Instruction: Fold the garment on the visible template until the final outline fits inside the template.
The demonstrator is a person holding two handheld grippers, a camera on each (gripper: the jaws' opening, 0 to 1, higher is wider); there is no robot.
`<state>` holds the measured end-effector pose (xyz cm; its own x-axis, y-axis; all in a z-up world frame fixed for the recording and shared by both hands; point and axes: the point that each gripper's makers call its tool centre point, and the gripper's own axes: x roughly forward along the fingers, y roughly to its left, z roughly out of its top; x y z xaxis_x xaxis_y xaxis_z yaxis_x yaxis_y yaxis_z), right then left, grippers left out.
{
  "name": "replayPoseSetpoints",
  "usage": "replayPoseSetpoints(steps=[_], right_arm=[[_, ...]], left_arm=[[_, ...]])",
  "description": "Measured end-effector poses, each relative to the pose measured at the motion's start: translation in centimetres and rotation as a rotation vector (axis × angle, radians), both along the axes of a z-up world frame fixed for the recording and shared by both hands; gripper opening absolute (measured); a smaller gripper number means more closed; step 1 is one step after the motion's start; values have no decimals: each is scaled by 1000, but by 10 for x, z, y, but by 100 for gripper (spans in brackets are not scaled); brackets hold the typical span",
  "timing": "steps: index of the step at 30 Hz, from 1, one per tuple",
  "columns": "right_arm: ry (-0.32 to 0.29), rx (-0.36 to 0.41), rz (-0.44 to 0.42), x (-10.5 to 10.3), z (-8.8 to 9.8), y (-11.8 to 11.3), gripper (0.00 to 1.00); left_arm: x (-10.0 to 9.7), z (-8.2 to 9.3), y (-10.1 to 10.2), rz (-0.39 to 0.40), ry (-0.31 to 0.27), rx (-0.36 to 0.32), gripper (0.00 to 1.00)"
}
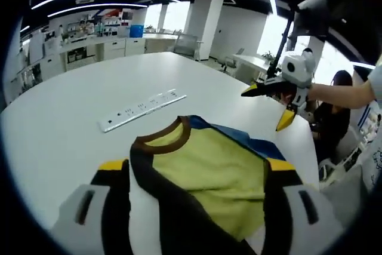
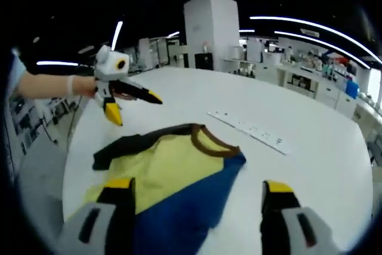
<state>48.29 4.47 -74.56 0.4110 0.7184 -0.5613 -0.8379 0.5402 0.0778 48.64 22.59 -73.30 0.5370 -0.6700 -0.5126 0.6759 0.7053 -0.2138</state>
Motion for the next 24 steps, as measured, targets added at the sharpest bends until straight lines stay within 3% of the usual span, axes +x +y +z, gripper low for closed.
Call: replayPoseSetpoints(steps=[8,16,20,24], right_arm=[[8,-27,22,-42,0,-13,86],[9,-19,25,-62,3,-20,84],[11,-25,38,-77,7,-21,84],[20,-45,50,-91,7,-26,85]], left_arm=[[-34,17,6,-13,-28,33,90],[-63,30,11,13,-45,35,90],[-87,38,7,22,-46,36,90],[-100,40,18,31,-41,36,91]])
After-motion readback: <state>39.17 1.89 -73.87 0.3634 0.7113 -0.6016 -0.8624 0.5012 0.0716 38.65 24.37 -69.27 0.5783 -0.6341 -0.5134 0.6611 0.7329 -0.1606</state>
